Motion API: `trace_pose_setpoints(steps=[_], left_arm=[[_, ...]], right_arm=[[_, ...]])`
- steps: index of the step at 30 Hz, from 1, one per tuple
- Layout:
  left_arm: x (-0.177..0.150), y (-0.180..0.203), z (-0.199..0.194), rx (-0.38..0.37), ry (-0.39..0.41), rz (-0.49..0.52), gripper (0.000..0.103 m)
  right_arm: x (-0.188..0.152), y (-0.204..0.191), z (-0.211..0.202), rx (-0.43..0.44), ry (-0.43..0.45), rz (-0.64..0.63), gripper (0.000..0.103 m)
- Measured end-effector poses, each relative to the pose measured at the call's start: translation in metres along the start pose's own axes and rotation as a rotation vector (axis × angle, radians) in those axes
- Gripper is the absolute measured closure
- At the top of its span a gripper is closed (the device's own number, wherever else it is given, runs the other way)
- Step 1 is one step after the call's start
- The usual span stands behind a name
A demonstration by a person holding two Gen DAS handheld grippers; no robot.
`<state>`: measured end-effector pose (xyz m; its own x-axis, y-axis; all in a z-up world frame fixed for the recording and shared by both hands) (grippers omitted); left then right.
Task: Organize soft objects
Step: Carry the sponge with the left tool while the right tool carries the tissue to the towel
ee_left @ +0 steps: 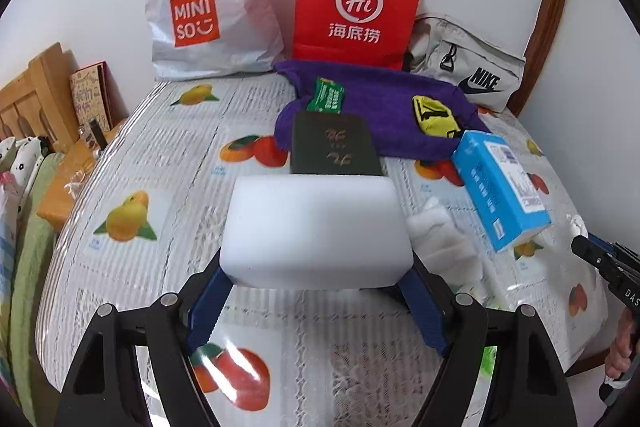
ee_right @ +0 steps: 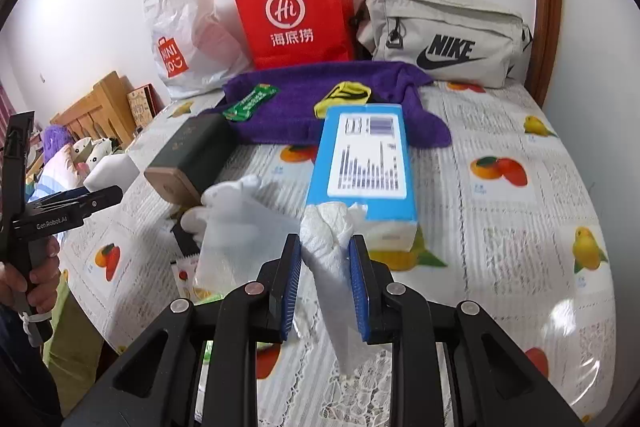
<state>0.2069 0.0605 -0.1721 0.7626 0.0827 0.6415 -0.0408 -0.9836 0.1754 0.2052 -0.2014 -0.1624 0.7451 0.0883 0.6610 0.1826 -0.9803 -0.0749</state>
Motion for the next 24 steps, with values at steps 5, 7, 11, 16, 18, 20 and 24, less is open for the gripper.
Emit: trace_pose_setpoints(steps=[5, 7, 11, 16, 18, 20, 24], left_arm=[[0.017, 0.011, 0.0, -0.014, 0.008, 0.022, 0.024], [0.023, 0.015, 0.0, -0.023, 0.014, 0.027, 0.024], [0.032, 0.021, 0.003, -0.031, 0.019, 0.029, 0.024], [0.045, 0.025, 0.01, -0.031, 0.021, 0.033, 0.024], [0.049, 0.026, 0.013, -0.029, 0.019, 0.036, 0.024], [0.055, 0.027, 0.016, -0.029, 0.019, 0.041, 0.024], [0.068, 0.028, 0.023, -0.03, 0.019, 0.043, 0.024]], right_arm=[[0.018, 0.001, -0.002, 0.011, 0.023, 0.007, 0.079], [0.024, 0.001, -0.002, 0.011, 0.028, 0.011, 0.079], [0.038, 0.001, 0.002, 0.022, 0.045, 0.014, 0.079], [0.055, 0.0, 0.009, 0.032, 0.052, 0.012, 0.079], [0.064, 0.0, 0.013, 0.033, 0.056, 0.011, 0.079], [0.073, 0.0, 0.018, 0.041, 0.059, 0.012, 0.079], [0.088, 0.0, 0.026, 0.041, 0.07, 0.004, 0.079]])
Point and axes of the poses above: each gripper's, at about its wrist camera, not at the fingertips, and z roughly the way its jaws point, y to its right, x to its top, the point moved 9 cm from there along z, roughly the way its jaws point, and after that the axes turned 6 degrees about -x, right-handed, at the moved point
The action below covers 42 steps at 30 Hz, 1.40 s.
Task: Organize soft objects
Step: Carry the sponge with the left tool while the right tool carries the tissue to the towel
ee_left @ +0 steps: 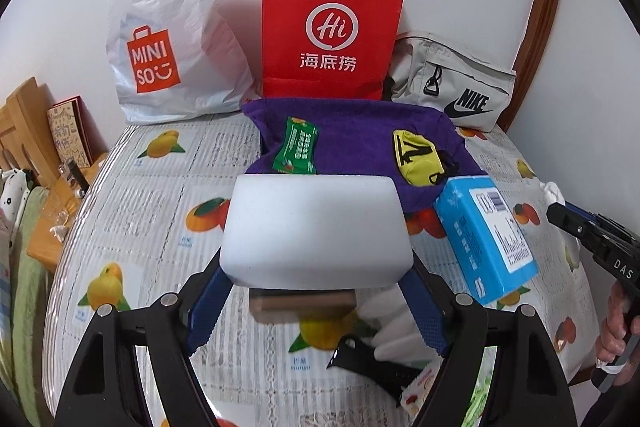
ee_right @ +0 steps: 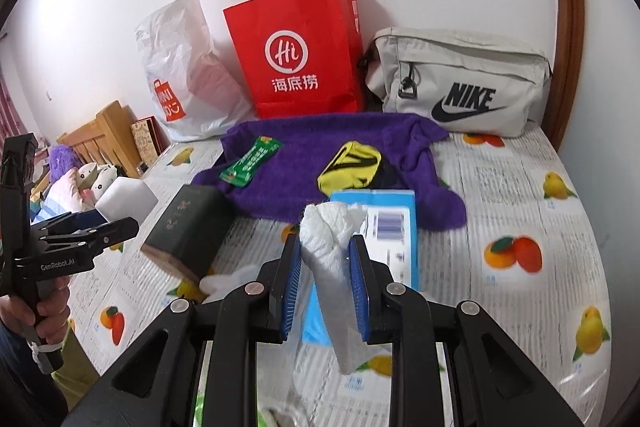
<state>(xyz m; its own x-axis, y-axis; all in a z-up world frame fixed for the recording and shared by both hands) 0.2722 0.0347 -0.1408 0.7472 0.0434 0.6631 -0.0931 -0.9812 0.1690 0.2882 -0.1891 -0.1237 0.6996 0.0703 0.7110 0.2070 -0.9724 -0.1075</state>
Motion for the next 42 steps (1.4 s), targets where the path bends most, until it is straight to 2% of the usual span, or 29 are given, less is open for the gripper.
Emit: trace_pose_setpoints(steps=[23, 42], left_arm=[[0.062, -0.004, 0.067, 0.01, -0.04, -0.015, 0.024], [0.092, -0.015, 0.13, 0.0, -0.104, -0.048, 0.024]], right_arm=[[0.071, 0.036, 0.072, -0.022, 0.004, 0.0, 0.079], [0.091, 0.053, 0.155, -0.019, -0.101, -0.012, 0.078]])
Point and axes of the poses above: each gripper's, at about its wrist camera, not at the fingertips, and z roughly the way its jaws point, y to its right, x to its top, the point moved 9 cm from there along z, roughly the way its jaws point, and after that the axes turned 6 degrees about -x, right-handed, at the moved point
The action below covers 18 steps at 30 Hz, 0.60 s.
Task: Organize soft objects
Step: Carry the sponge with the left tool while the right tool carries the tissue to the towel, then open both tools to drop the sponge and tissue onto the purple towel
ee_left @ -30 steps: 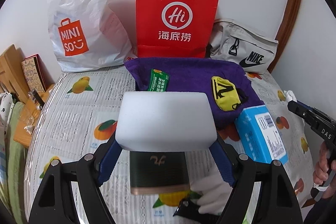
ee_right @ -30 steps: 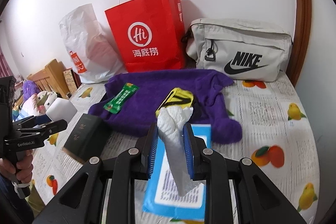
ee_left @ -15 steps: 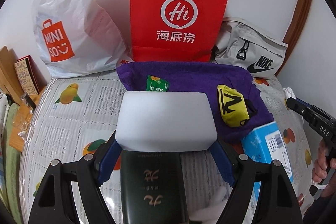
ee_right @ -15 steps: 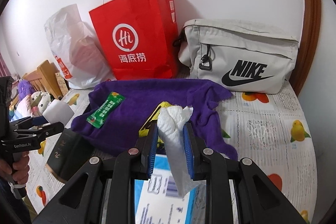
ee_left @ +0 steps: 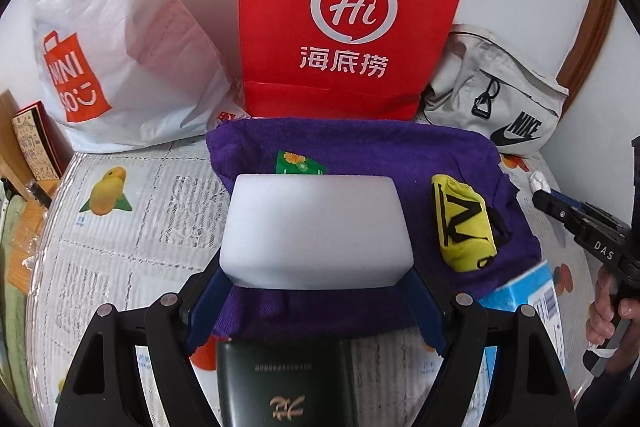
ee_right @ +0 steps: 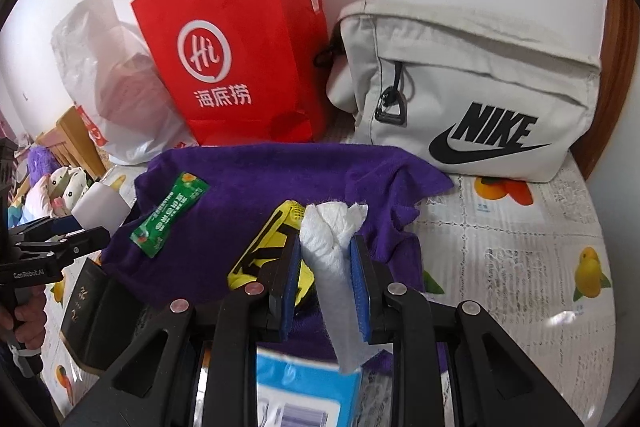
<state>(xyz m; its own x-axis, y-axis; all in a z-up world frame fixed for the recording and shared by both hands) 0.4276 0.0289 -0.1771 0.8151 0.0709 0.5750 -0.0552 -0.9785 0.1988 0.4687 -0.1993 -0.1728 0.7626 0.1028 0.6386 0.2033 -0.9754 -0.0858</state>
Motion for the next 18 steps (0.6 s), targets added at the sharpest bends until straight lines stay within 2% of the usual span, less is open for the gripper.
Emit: trace_pose_setpoints(steps=[7, 18], left_arm=[[0.004, 0.002, 0.022, 0.028, -0.034, 0.013, 0.024], [0.002, 0.002, 0.051, 0.025, -0.112, -0.008, 0.023]], right_arm=[[-0.001, 0.002, 0.022, 0.0, -0.045, 0.005, 0.078], [-0.012, 0.002, 0.041, -0.003, -0.092, -0.004, 0.077]])
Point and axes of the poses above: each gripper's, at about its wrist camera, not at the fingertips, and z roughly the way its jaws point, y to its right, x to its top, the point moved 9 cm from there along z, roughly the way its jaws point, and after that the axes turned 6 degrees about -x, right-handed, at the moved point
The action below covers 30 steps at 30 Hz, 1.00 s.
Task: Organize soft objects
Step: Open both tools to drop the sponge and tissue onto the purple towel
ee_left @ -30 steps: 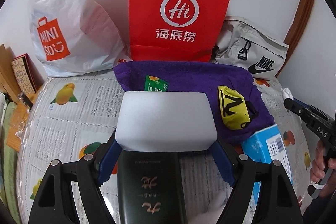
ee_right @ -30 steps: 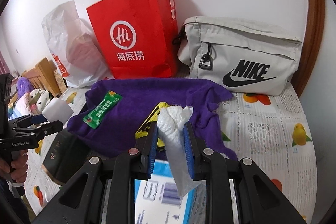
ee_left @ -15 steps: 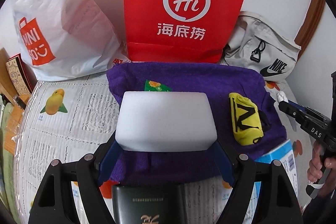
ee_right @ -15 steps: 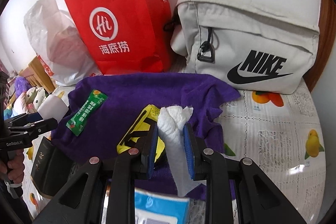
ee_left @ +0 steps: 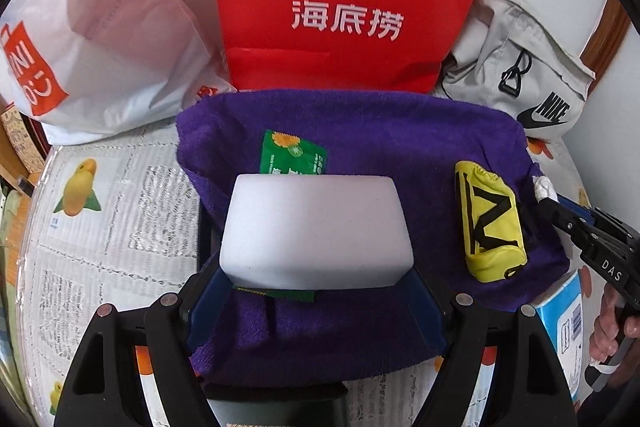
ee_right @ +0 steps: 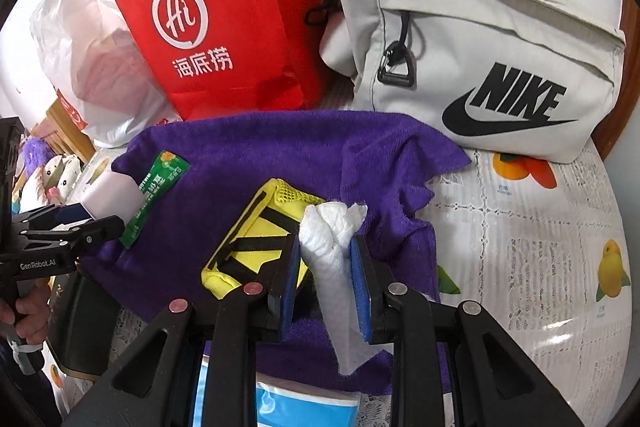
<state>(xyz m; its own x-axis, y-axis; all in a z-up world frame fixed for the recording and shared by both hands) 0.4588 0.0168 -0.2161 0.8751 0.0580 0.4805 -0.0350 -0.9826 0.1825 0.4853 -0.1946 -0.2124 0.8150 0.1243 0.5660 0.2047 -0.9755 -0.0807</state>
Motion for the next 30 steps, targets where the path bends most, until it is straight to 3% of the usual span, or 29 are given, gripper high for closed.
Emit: trace_pose_setpoints(steps=[6, 10, 15, 17, 19, 30], left_arm=[[-0.002, 0.0, 0.009, 0.002, -0.019, -0.008, 0.023], [-0.004, -0.001, 0.013, -0.002, -0.035, -0.017, 0.023], [-0.003, 0.004, 0.012, -0.024, -0.024, -0.015, 0.022], [-0.003, 0.005, 0.011, -0.032, -0.021, -0.017, 0.016], [-0.004, 0.005, 0.008, -0.026, -0.017, -0.016, 0.014], [-0.018, -0.006, -0.029, -0.002, 0.015, -0.045, 0.014]], right_arm=[[-0.001, 0.002, 0.008, -0.004, -0.011, 0.001, 0.075], [0.0, 0.003, 0.011, -0.012, -0.011, -0.001, 0.061], [-0.001, 0.003, 0.008, -0.011, -0.011, 0.004, 0.053], [0.0, 0.003, 0.002, -0.007, 0.006, 0.008, 0.041], [0.001, 0.001, -0.004, -0.003, 0.023, 0.01, 0.036], [-0.011, -0.014, -0.057, 0.013, 0.087, 0.015, 0.035]])
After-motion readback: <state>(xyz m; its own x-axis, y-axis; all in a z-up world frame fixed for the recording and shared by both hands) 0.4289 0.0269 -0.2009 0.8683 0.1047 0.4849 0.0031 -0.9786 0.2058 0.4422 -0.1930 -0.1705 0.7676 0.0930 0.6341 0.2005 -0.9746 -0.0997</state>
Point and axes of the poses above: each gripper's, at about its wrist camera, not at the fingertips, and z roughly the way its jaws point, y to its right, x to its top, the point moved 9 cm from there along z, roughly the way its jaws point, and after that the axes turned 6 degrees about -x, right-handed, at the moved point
